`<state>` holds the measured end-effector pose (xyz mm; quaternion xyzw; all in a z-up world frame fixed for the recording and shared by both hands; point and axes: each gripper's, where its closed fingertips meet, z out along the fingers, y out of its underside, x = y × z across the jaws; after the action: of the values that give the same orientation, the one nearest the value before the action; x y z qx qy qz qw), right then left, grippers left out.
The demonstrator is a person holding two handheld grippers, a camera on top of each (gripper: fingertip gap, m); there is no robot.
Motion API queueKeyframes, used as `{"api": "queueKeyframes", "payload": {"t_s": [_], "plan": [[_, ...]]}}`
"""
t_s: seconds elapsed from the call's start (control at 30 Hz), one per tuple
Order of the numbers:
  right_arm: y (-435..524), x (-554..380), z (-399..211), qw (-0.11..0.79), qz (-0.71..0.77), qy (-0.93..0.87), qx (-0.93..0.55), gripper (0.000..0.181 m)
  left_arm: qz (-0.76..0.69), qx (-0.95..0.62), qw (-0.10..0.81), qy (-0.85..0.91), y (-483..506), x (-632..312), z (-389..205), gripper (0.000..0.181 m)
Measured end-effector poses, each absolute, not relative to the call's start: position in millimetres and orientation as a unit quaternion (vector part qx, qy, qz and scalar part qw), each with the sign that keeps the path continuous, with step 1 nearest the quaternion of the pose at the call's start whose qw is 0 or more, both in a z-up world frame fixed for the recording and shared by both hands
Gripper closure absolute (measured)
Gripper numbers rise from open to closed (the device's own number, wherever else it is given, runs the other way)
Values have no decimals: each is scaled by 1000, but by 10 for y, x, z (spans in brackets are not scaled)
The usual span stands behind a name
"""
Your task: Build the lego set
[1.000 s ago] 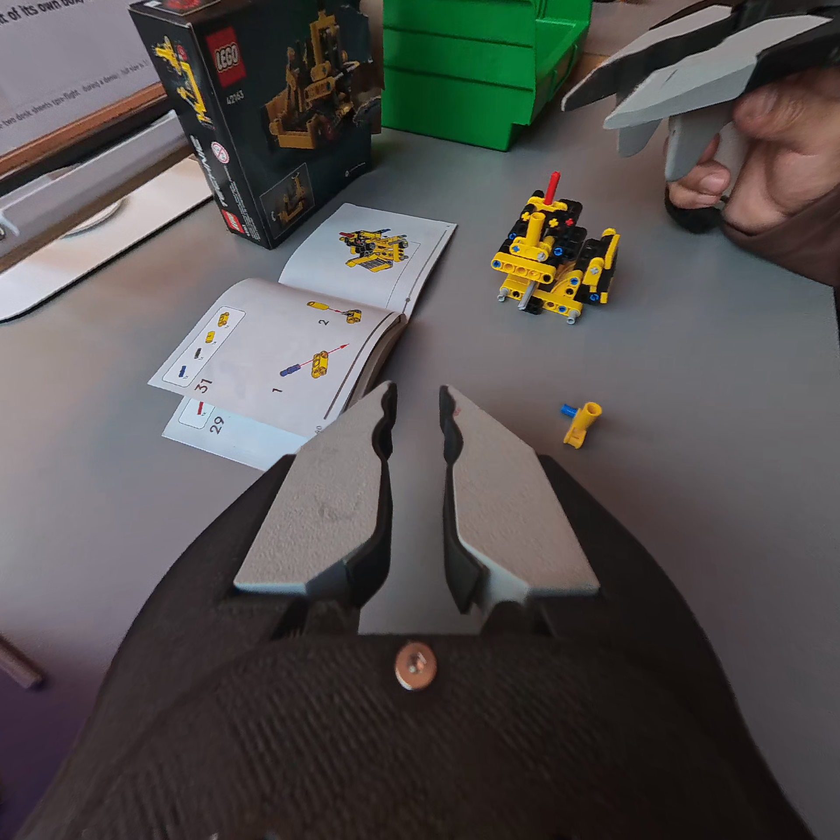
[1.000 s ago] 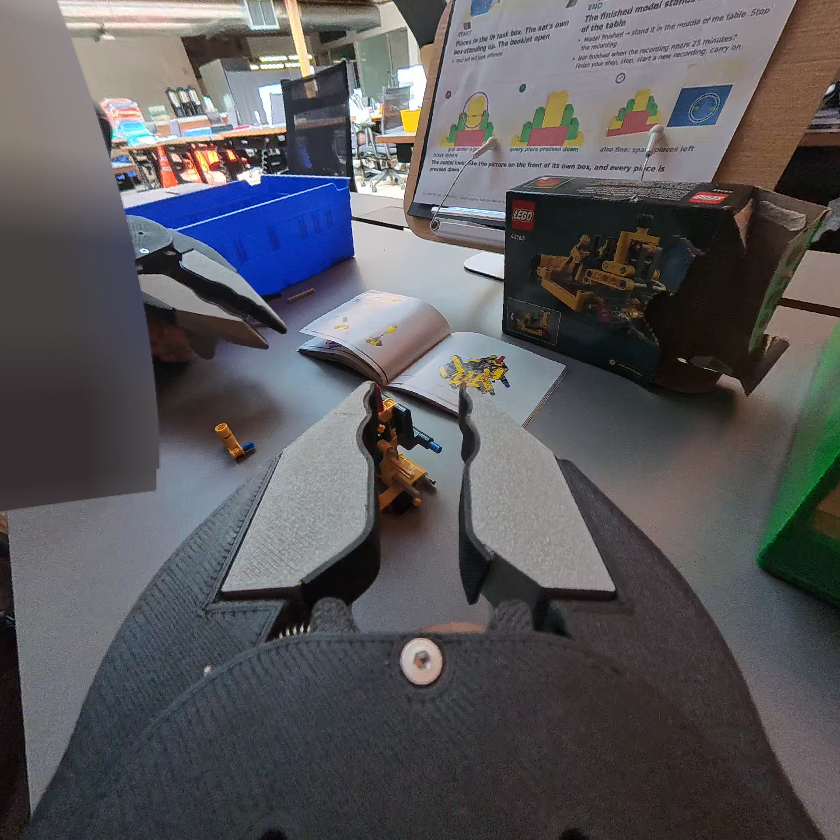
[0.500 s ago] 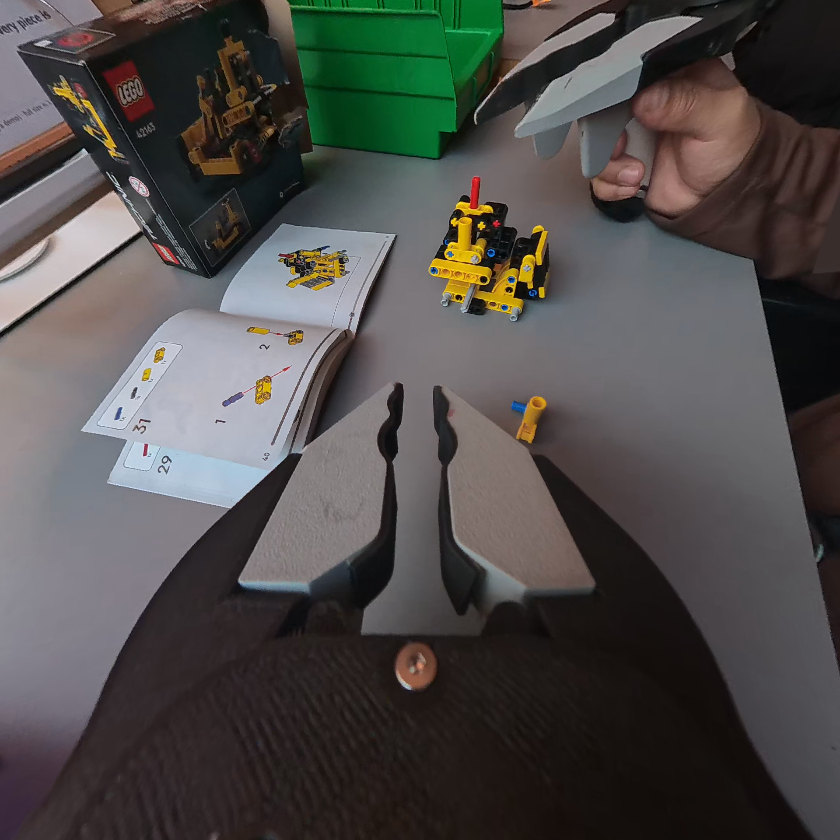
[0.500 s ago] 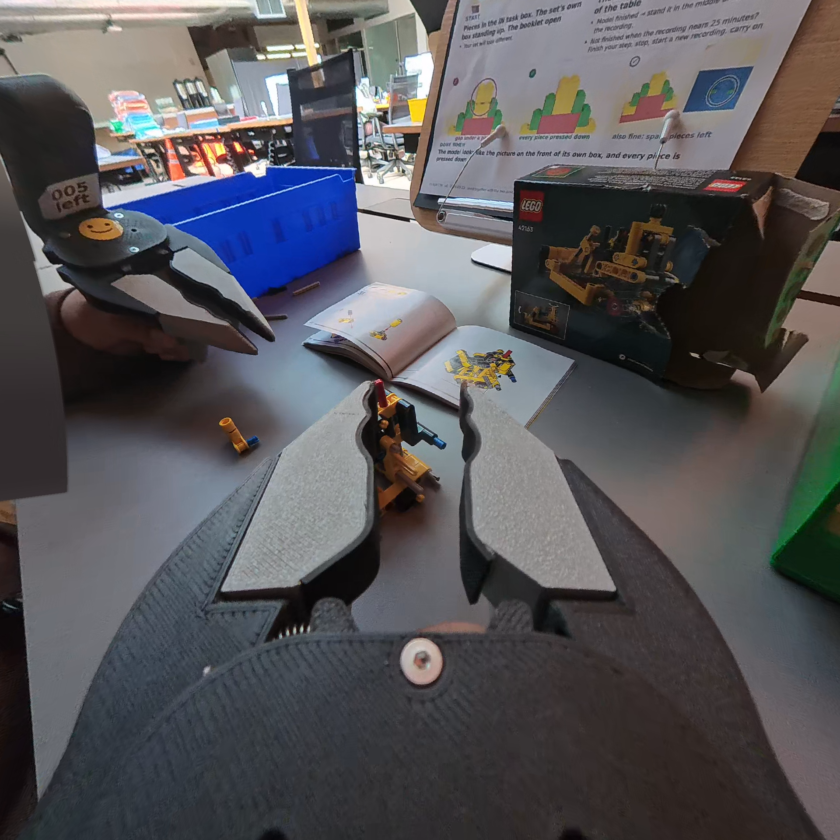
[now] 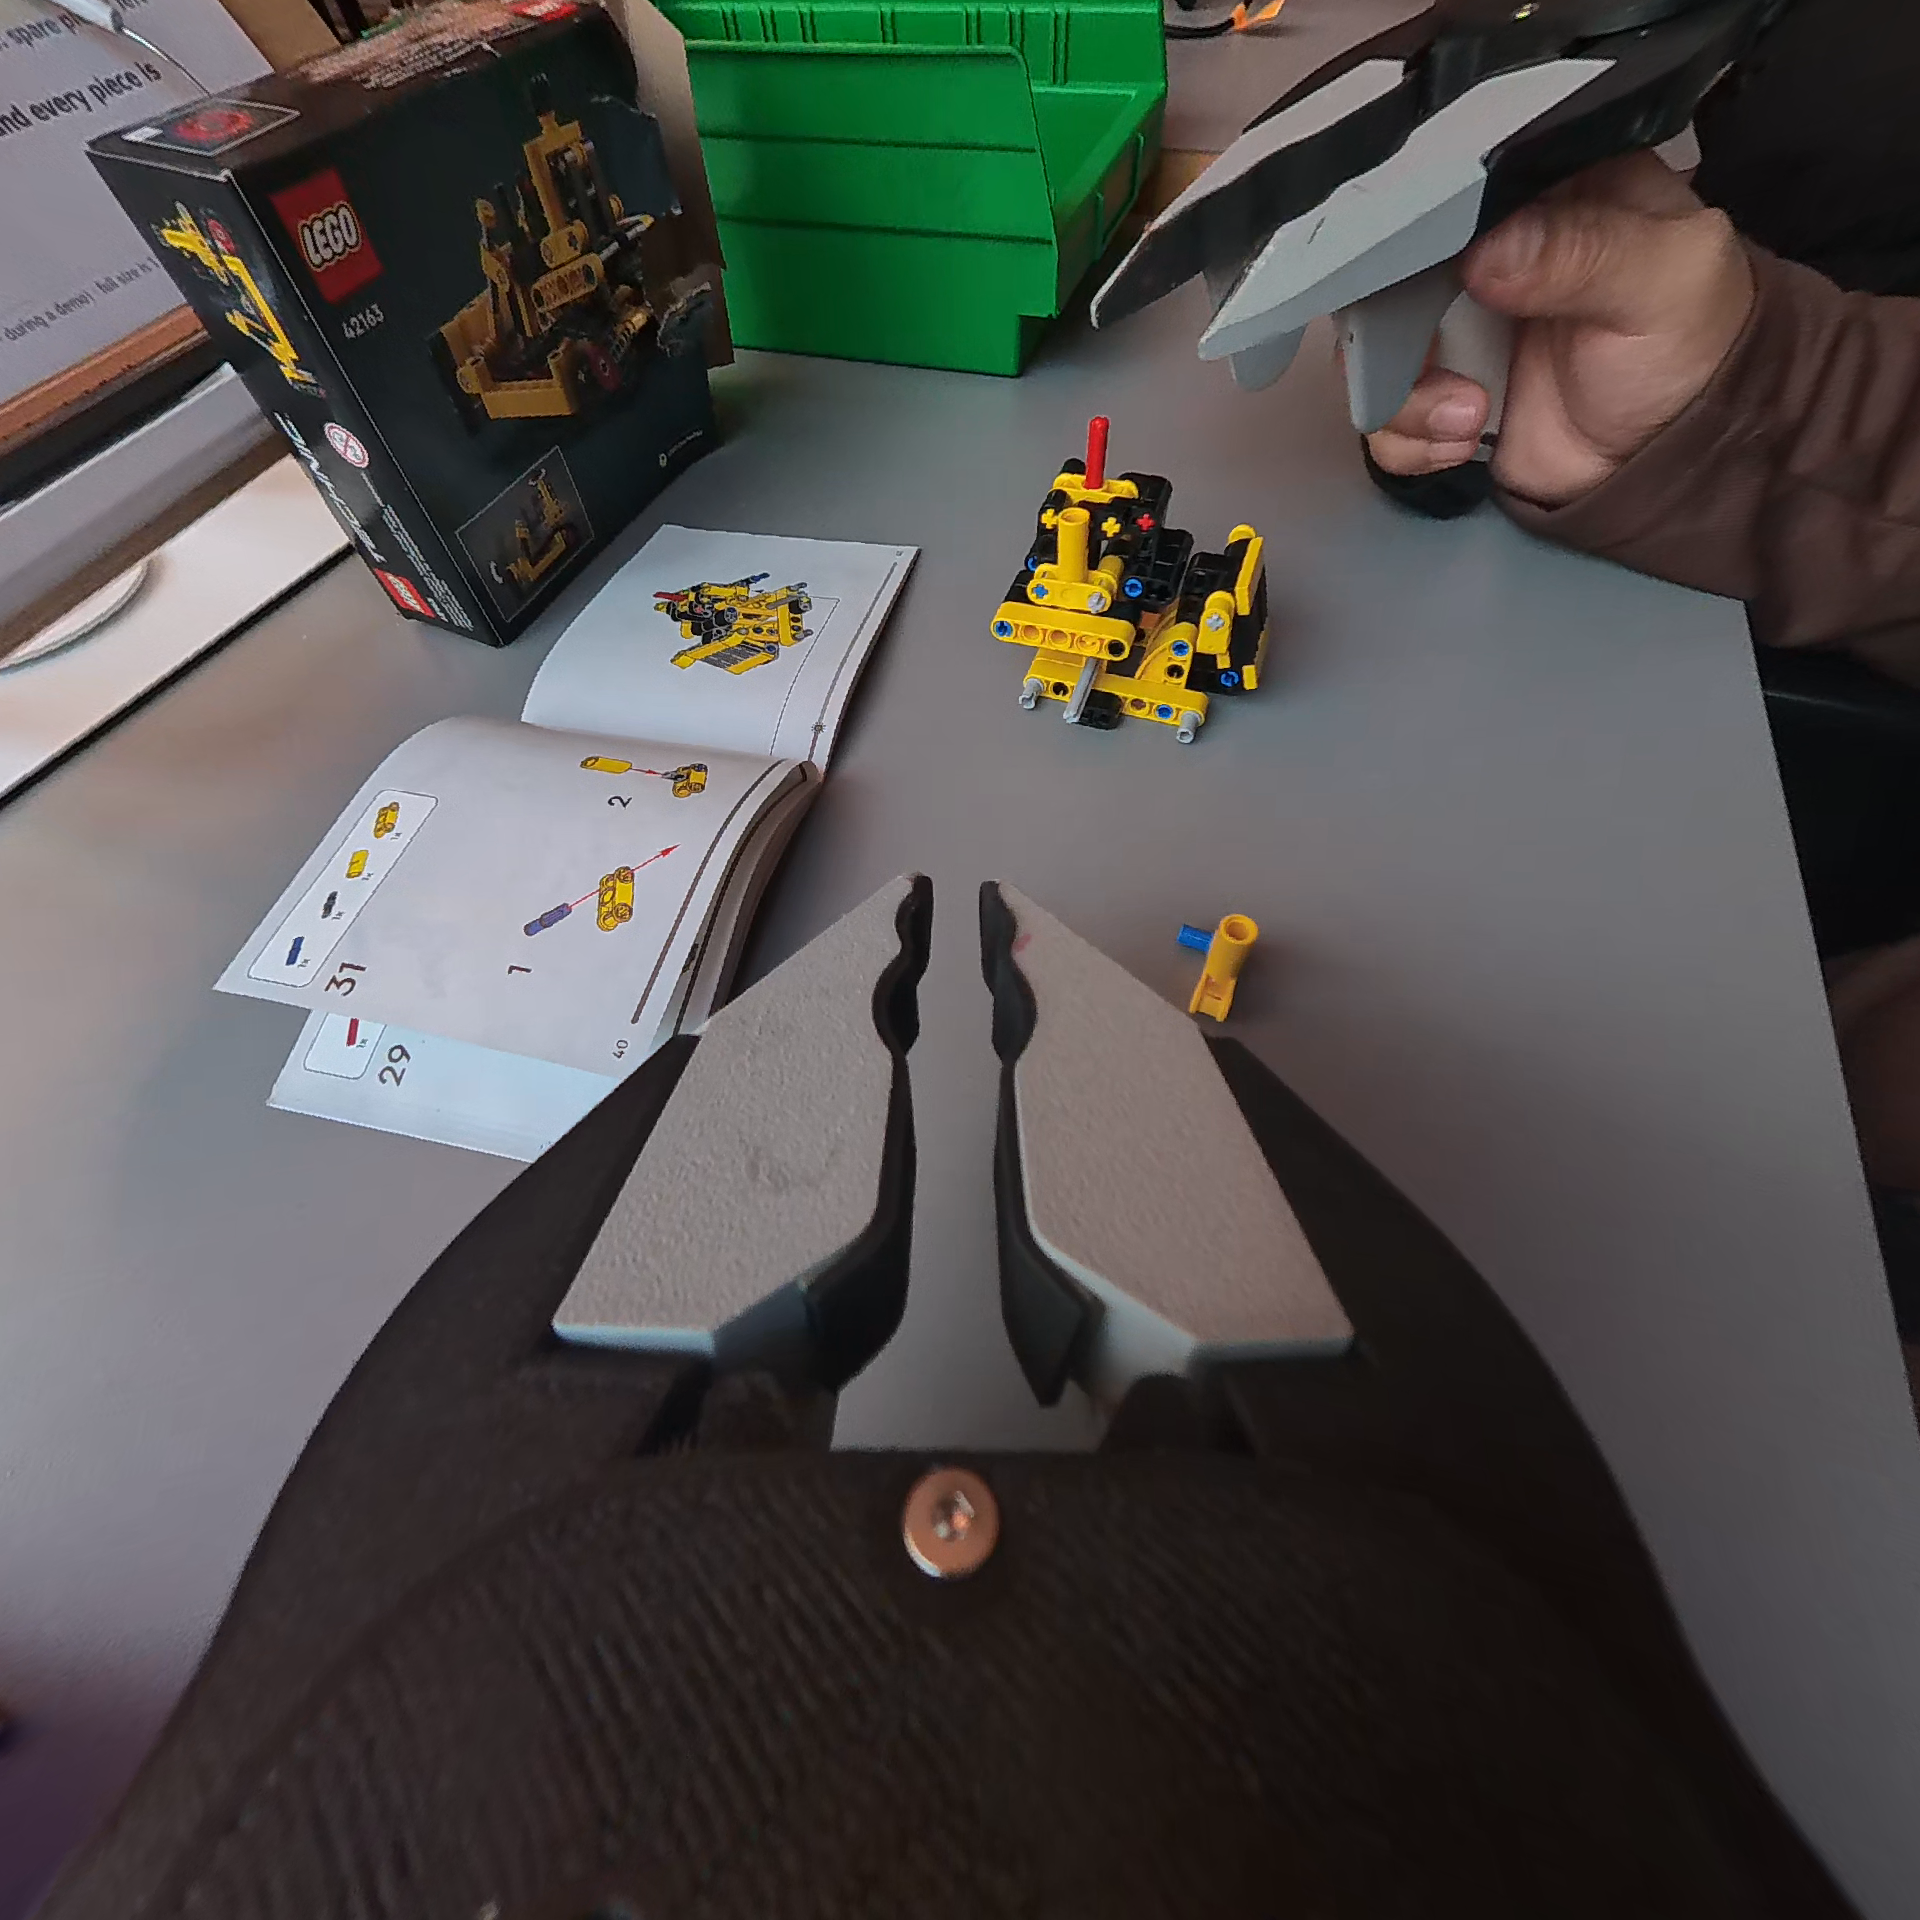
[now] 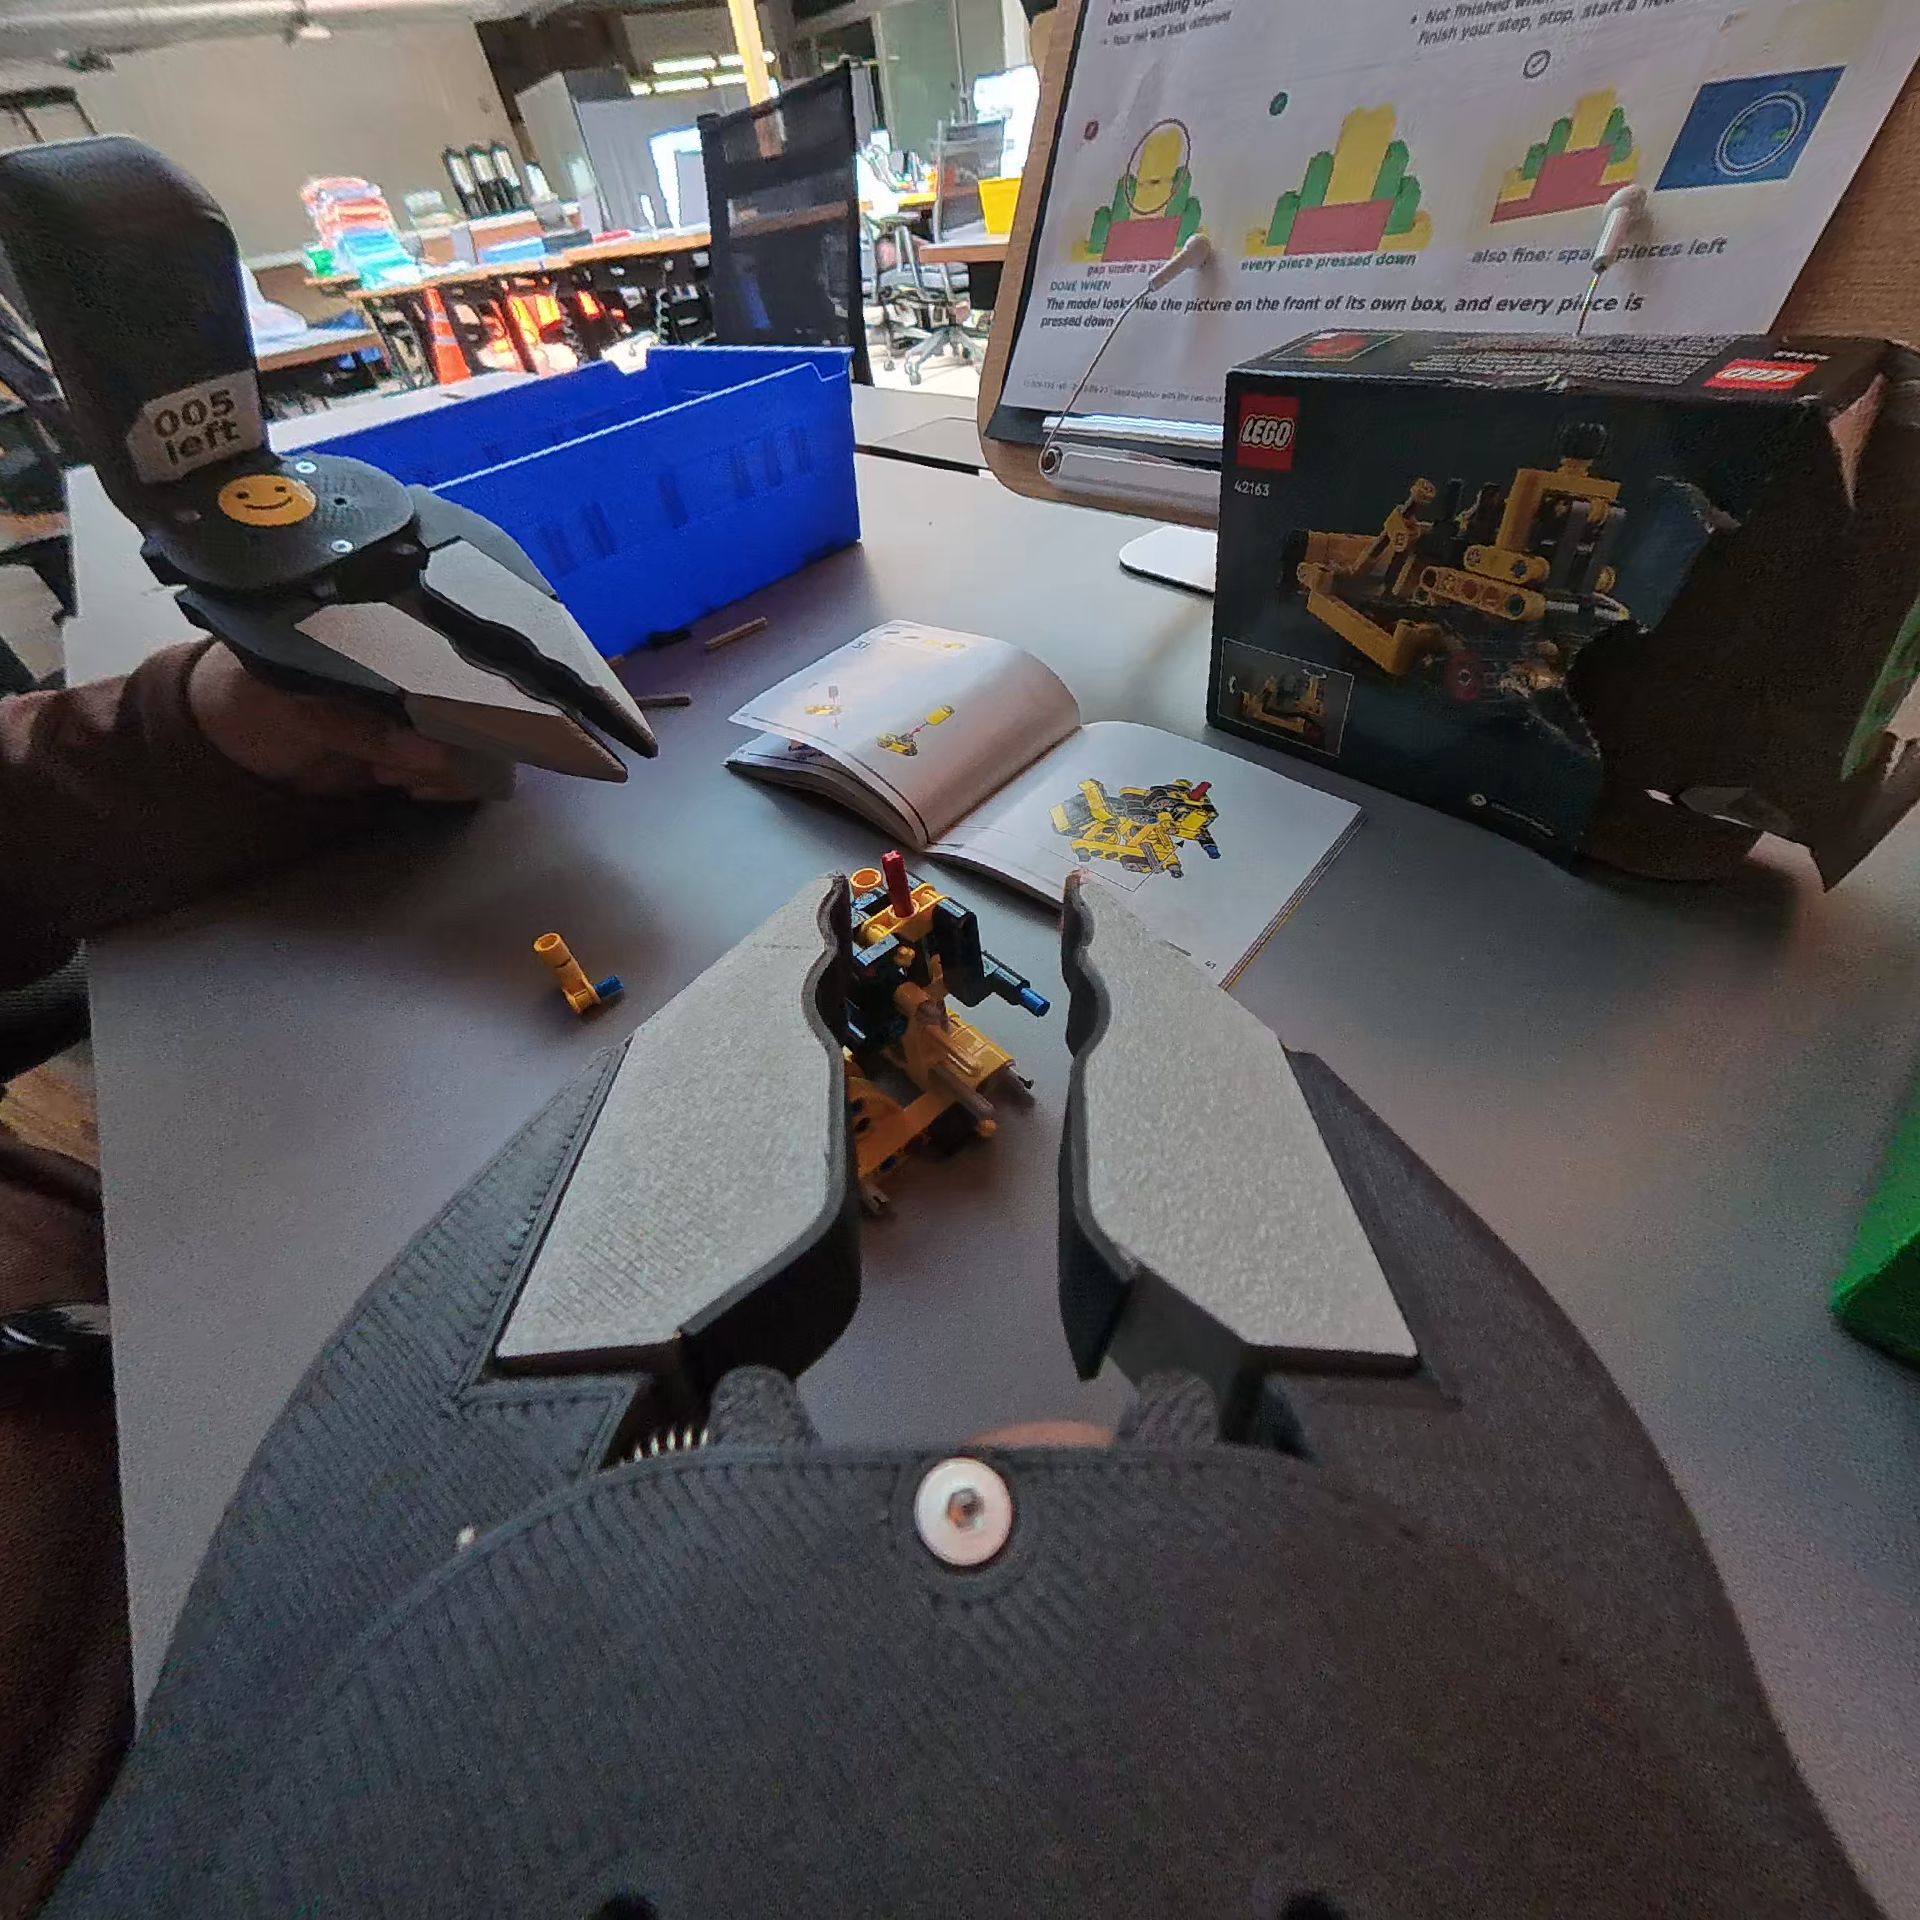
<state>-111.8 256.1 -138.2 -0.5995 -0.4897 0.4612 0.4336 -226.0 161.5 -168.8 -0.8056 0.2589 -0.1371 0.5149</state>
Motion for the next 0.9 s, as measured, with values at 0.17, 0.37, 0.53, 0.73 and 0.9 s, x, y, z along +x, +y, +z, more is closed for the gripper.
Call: {"api": "queueKeyframes", "payload": {"t_s": [0.17, 0.37, 0.53, 0.73, 0.9], "plan": [[2589, -1099, -1391, 425, 467, -486, -605, 143, -136, -806, 515, 257, 1617, -2264, -1688, 176], [2628, -1085, -1511, 380, 467, -502, -622, 141, -124, -809, 510, 265, 1619, -2249, -1716, 178], [2659, -1078, -1574, 359, 462, -517, -625, 142, -101, -812, 511, 263, 1632, -2293, -1730, 180], [2696, -1103, -1598, 356, 456, -523, -626, 146, -73, -815, 516, 252, 1675, -2375, -1729, 181], [2828, -1221, -1541, 372, 445, -540, -610, 152, -76, -800, 546, 237, 1820, -2241, -1510, 181]]}}
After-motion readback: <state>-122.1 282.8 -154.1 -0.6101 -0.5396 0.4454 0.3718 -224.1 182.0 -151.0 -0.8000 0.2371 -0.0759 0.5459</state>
